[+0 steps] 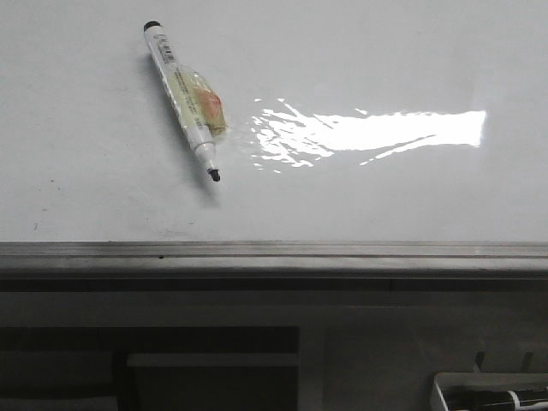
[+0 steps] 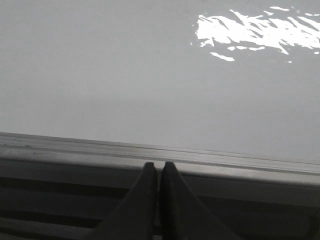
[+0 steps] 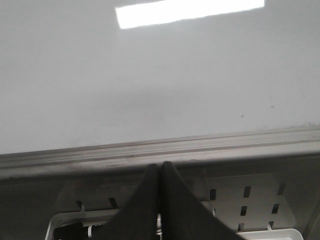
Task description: Write number 5 on whiteboard
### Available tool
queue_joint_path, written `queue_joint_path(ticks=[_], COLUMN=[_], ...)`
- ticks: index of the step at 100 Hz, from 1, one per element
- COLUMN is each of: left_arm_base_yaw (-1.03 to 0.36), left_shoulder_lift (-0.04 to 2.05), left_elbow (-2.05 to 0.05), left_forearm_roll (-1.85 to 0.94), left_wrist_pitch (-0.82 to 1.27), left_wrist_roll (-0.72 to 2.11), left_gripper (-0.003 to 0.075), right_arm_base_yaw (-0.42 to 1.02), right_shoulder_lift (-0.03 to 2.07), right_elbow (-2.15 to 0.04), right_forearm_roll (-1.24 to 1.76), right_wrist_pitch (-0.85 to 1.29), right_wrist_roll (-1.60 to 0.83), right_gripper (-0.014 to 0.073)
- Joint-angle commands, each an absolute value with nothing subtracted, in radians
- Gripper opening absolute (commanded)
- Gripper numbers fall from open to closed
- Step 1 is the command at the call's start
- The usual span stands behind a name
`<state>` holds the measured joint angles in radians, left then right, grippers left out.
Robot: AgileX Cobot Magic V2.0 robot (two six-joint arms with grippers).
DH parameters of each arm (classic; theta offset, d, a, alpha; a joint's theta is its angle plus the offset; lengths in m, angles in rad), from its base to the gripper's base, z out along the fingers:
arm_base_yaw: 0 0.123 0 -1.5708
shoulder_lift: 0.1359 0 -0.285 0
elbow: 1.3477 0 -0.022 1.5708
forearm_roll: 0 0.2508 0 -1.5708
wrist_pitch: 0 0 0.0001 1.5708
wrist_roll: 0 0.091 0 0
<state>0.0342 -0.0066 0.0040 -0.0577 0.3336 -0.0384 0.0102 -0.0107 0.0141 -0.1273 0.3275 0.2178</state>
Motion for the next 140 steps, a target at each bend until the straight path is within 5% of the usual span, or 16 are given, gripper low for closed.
queue_joint_path(ticks=[1,91,140], left_arm_base_yaw=[0.034,0.034,0.034], left_shoulder_lift=[-0.035,-0.035,-0.035], left_elbow=[0.021,0.021,0.021], left_forearm_roll=[-0.068,-0.068,0.092], left_wrist_pitch=[0.275,0.275,0.234], left_wrist_roll=[-0.046,-0.046,-0.039], left_gripper=[-0.0020,-0.0020,-0.0020], right_arm_base_yaw=[0.012,0.012,0.012], right_shoulder_lift=[-0.029,-0.029,-0.029], right_elbow=[0.039,0.039,0.039], right_forearm_roll=[-0.131,-0.137,-0.063], right_wrist_pitch=[0.312,0.302,-0.318], right_wrist_roll=[0.207,0.207,0.217], right_gripper=[-0.0050,-0.0050,-0.0050])
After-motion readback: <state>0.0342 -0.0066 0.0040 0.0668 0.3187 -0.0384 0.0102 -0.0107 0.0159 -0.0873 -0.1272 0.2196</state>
